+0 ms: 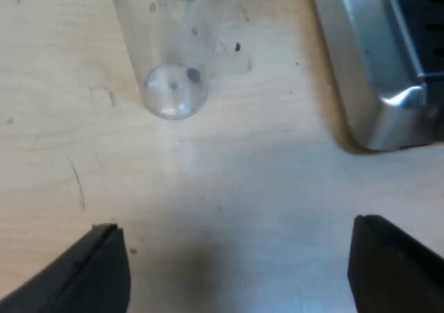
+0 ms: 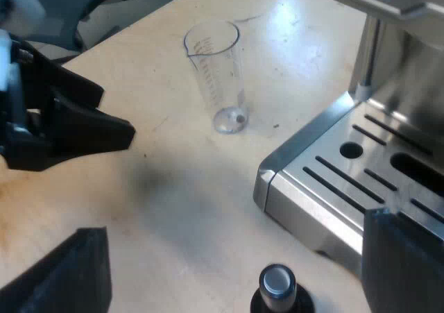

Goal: Pour the beans into the coffee machine

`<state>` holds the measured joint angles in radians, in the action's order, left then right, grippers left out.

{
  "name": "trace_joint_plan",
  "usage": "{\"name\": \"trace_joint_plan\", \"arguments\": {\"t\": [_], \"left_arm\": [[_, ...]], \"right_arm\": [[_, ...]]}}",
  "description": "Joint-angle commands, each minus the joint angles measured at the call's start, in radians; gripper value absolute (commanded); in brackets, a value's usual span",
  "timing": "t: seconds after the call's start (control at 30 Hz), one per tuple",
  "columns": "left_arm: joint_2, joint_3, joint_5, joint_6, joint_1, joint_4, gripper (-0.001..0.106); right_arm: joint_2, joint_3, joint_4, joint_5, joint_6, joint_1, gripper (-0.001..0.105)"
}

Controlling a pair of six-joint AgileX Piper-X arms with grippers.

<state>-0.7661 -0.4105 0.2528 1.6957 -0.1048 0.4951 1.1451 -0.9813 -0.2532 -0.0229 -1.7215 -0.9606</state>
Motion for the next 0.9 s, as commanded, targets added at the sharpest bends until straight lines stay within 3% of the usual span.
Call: {"name": "trace_joint_plan", "arguments": {"t": [0.03,0.2,0.47,0.7,0.8,0.9], "left_arm": [[0.082,-0.043,-0.016,-0.010,0.004,0.123,0.067],[0.194,-0.118,-0.016,-0.030,0.004,0.263,0.067],[0.264,-0.258,-0.016,-0.030,0.004,0.366,0.067],[0.263,-0.380,-0.013,-0.027,0.004,0.365,0.067],[0.263,-0.395,-0.013,-0.027,0.004,0.365,0.067],[0.266,-0.396,-0.003,-0.022,0.004,0.367,0.067]], "right_arm": [[-0.058,-0.004,-0.067,-0.004,0.025,0.000,0.079],[-0.150,-0.004,-0.179,-0.006,0.074,0.000,0.079],[-0.298,-0.020,-0.334,-0.138,0.058,0.000,0.079],[-0.325,-0.154,-0.538,-0.277,0.058,0.022,0.079],[-0.325,-0.193,-0.564,-0.255,0.058,0.097,0.079],[-0.325,-0.212,-0.576,-0.168,0.056,0.219,0.079]]}}
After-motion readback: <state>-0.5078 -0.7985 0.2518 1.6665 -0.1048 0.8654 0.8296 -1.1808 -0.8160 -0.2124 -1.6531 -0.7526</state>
